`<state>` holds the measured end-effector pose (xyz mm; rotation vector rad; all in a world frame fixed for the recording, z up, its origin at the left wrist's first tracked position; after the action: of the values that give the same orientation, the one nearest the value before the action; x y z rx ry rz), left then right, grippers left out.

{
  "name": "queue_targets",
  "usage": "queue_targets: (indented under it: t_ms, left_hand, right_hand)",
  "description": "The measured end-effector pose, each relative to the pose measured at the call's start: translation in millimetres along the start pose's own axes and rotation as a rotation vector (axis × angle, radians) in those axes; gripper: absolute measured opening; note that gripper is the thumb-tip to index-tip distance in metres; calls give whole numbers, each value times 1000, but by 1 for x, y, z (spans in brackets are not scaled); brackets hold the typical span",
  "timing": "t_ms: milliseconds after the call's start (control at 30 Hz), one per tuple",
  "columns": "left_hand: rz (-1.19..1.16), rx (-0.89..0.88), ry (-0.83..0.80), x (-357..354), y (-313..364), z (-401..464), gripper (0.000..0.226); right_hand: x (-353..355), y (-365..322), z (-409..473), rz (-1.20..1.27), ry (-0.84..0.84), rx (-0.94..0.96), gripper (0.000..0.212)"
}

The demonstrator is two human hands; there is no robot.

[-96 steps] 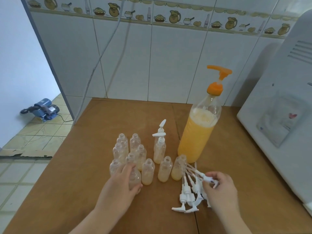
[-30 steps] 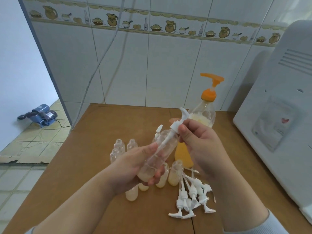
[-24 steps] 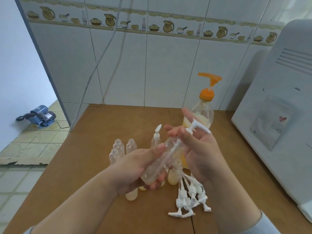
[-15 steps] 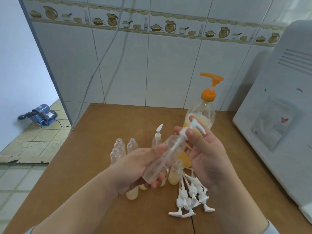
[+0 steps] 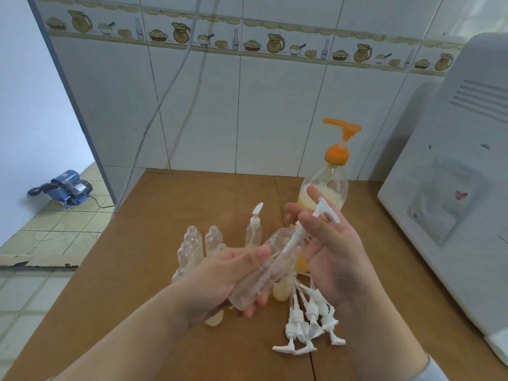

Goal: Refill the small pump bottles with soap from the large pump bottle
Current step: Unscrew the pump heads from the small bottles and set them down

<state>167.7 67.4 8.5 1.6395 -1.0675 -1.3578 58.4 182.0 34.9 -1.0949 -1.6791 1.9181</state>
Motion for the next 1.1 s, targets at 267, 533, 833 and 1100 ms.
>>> queue_targets:
  t_ms: [267,533,833,1100]
  left_hand:
    - [168,-45,24,23,8,0,43]
    - [391,-147,260,52,19,15,53]
    - [363,-224,451,59,26,54,32]
    - [738,-88,489,58,8,87,42]
  right_hand:
    - [15,-21,-2,41,130,98,59]
    - [60,-30,-11,160,384,148,58]
    - [117,28,-30,249,627,-32,43]
    - [128,80,-40,-127,789,-113,58]
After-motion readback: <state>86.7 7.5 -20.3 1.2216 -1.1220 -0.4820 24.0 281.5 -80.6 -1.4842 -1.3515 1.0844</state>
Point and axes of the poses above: each hand's wrist, its own z-axis towards the middle knuckle, its own x-axis out of the back of the hand, y = z × x, the point moved 3 cm from there along z, towards the middle knuckle, and after that the axes turned 13 degrees about -z, right-handed, at the moved point
